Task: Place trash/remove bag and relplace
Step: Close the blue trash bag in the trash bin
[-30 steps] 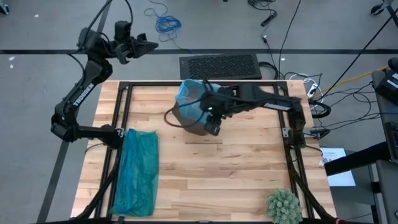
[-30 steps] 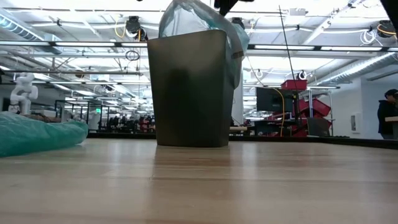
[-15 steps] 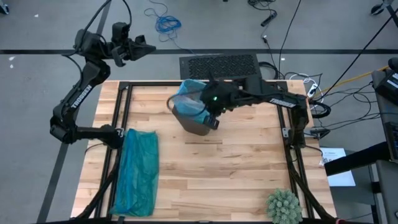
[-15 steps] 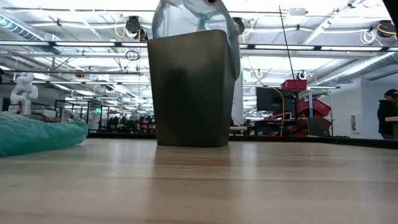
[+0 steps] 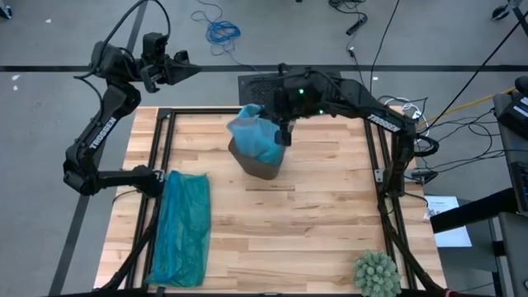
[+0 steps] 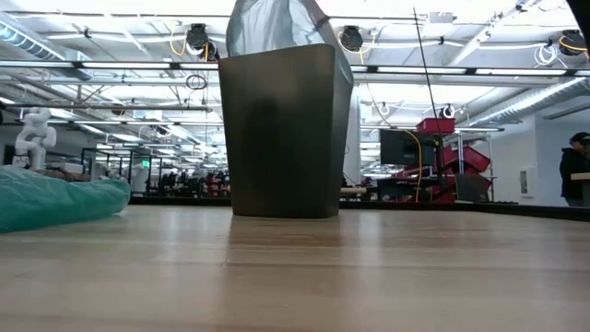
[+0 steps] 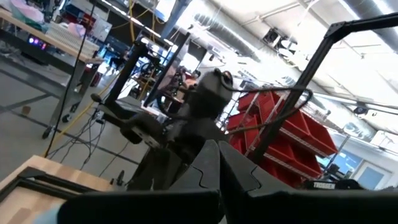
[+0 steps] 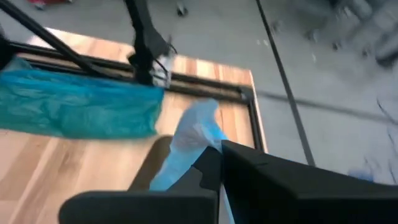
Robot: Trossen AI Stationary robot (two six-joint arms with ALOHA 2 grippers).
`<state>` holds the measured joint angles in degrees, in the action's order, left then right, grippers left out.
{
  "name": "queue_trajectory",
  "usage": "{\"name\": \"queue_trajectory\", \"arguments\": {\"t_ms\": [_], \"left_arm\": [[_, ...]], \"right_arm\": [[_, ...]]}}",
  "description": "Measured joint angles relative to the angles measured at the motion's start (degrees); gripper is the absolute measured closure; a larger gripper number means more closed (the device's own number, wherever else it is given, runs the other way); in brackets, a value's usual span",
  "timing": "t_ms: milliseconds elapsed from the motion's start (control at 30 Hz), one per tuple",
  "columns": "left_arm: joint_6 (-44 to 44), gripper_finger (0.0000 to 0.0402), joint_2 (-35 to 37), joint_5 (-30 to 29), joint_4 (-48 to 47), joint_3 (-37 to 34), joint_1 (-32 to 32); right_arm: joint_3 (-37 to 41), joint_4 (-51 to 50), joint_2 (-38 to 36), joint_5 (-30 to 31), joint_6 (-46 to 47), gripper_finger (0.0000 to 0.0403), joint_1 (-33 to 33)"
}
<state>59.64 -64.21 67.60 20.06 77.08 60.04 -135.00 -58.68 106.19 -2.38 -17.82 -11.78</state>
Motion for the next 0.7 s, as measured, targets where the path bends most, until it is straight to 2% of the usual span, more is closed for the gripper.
{"name": "queue_trajectory", "arguments": {"t_ms": [200,367,500,700], "left_arm": [[0.04,0.0400,0.92,0.10,-0.03,0.00,-0.05],[0.08,0.0400,1.06,0.02,-0.14,0.00,-0.05],[0.08,0.0400,1.19,-0.21,-0.10,0.00,-0.05],[0.54,0.0400,1.17,-0.31,-0.12,0.00,-0.05]], "right_arm": [[0.00,3.69,-1.31,-8.39,-1.22,0.0403,-4.11],[0.00,-0.51,-1.62,-8.33,11.86,0.0391,-8.35],[0.00,-5.82,-2.92,-8.32,18.63,0.0341,-10.69],[0.04,-7.47,-4.94,-8.44,31.61,0.0230,-13.32]]}}
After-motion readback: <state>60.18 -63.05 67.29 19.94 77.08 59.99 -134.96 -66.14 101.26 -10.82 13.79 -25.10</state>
